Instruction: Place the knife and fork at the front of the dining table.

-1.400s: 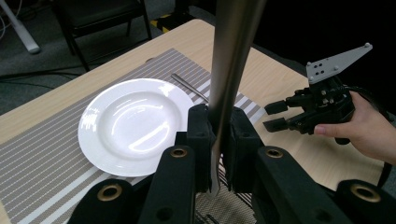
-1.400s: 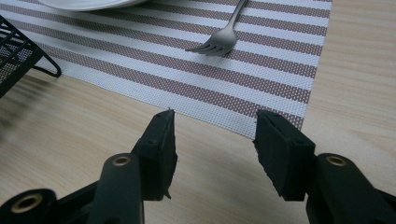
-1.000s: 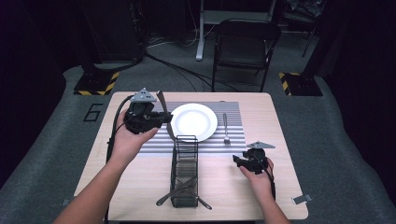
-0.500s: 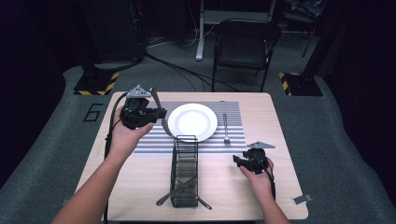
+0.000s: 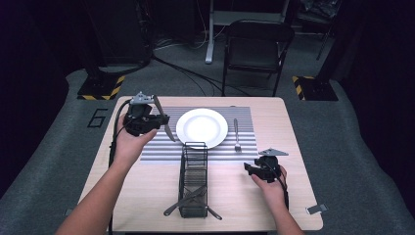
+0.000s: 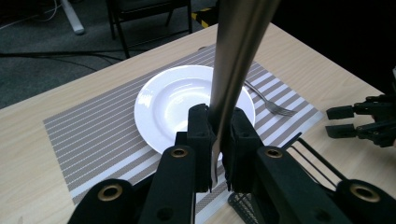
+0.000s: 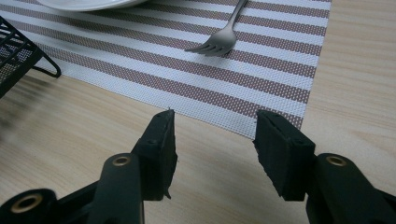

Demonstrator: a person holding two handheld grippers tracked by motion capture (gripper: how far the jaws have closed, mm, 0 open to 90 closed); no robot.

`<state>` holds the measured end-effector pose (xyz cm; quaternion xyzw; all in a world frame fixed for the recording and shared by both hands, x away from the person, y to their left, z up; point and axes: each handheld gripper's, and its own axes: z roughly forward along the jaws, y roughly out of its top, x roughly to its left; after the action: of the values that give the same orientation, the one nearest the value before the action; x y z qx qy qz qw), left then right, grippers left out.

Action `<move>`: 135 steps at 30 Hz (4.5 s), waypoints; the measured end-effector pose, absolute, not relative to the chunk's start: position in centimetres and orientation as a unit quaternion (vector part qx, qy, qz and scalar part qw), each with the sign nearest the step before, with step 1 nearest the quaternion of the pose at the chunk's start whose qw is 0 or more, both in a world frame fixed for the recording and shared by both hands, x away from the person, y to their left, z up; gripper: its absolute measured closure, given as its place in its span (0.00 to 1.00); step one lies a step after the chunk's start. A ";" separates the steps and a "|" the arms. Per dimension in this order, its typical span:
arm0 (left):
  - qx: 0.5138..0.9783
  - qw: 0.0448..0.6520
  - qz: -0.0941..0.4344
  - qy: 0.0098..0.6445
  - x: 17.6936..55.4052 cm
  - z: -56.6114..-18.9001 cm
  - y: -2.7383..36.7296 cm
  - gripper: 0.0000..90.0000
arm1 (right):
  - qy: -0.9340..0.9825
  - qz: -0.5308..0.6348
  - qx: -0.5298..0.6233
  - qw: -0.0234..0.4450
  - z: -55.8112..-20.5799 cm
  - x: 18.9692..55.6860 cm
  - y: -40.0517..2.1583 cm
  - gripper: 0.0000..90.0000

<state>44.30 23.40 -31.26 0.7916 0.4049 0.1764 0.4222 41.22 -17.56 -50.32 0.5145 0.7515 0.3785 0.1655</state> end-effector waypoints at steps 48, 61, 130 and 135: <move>0.778 0.370 0.174 0.477 45.2 -40.5 28.3 0.91 | 0.752 0.377 0.515 0.162 -50.6 41.3 -17.4 0.53; 0.774 0.369 0.180 0.482 46.1 -40.9 27.5 0.91 | 0.753 0.377 0.516 0.159 -50.6 41.3 -17.3 0.53; 0.675 0.362 0.187 0.615 54.8 -47.1 24.7 0.92 | 0.741 0.386 0.528 0.150 -51.0 41.9 -18.3 0.53; 0.670 0.351 0.180 0.629 56.0 -47.6 24.4 0.92 | 0.742 0.385 0.529 0.147 -51.1 41.9 -18.2 0.53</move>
<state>55.98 24.38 -47.58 0.6696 0.6291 0.1804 0.3512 41.91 -18.21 -51.13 0.5293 0.7418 0.3846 0.1473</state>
